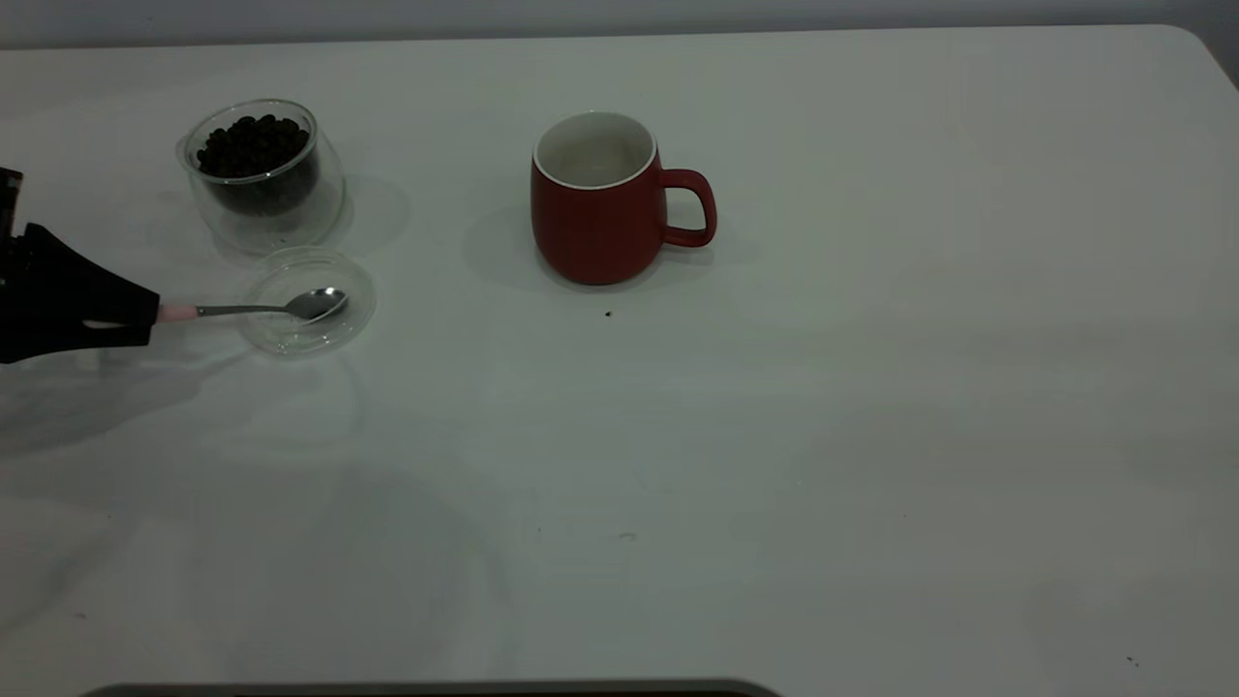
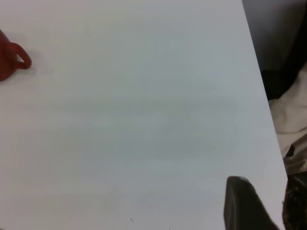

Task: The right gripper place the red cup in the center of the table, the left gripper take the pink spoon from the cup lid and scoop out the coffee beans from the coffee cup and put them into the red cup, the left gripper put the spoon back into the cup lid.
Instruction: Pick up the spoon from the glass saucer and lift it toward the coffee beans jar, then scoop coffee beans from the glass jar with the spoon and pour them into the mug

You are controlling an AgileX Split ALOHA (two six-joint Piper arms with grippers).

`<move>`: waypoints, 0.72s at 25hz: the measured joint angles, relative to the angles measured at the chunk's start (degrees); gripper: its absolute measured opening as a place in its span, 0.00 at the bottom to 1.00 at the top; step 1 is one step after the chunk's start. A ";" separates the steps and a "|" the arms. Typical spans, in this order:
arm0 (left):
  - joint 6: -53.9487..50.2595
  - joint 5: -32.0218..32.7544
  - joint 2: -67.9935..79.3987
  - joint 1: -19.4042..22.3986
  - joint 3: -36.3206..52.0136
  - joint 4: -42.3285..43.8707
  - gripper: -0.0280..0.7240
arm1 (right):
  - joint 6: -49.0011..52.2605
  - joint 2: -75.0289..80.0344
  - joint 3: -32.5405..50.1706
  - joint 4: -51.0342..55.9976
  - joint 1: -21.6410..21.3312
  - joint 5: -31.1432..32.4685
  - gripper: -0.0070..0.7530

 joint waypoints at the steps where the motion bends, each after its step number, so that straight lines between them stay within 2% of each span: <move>1: 0.00 1.14 0.00 0.25 0.00 0.12 0.20 | 0.00 0.00 0.00 0.00 0.00 0.00 0.32; 8: 0.23 3.50 -4.40 2.70 0.00 0.84 0.20 | 0.00 0.00 0.00 0.00 0.00 0.00 0.32; 12: 3.75 5.14 -10.30 3.37 -0.35 0.78 0.20 | 0.00 0.00 0.00 0.00 0.00 0.00 0.32; 18: 5.55 6.84 -14.82 3.37 -6.45 -2.28 0.20 | 0.00 0.00 0.00 0.00 0.00 0.00 0.32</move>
